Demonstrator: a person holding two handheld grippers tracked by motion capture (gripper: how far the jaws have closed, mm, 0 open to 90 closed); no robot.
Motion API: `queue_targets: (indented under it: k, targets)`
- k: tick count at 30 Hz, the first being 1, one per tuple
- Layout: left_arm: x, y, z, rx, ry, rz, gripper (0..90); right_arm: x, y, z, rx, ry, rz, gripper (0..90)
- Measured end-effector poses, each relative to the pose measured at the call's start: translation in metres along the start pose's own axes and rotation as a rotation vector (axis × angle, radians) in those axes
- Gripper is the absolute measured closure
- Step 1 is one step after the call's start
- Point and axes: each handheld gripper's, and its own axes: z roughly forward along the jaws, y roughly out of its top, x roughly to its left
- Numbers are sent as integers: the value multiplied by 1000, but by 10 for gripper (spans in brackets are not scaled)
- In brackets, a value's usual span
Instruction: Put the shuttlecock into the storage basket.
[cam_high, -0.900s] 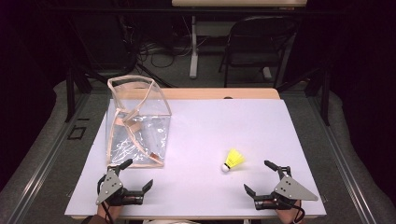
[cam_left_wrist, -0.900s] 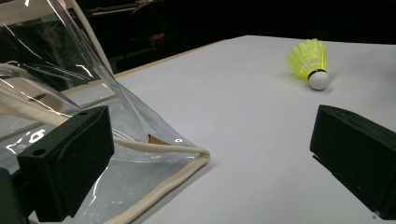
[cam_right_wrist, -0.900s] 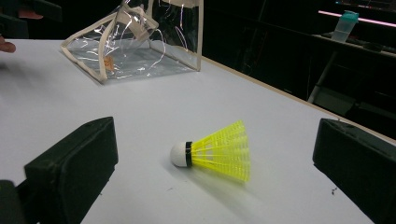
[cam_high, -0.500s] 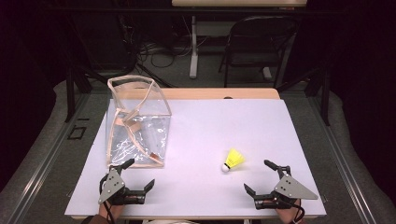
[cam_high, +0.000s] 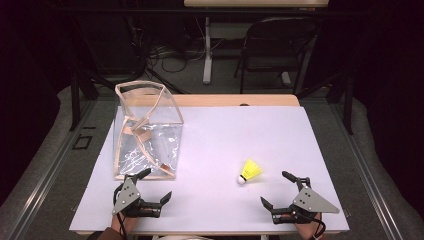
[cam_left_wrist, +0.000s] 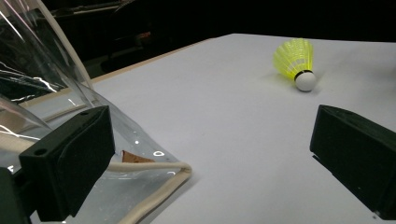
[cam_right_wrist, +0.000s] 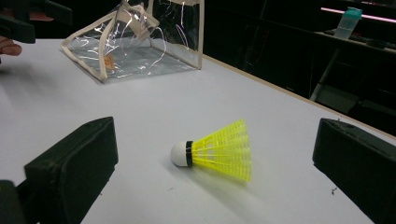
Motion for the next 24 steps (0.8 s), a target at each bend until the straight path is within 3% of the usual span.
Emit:
queue_targets:
  k: [24]
  targets:
    - [-5, 11, 20, 3, -46, 12, 1, 2, 1, 0, 9, -1, 1, 0]
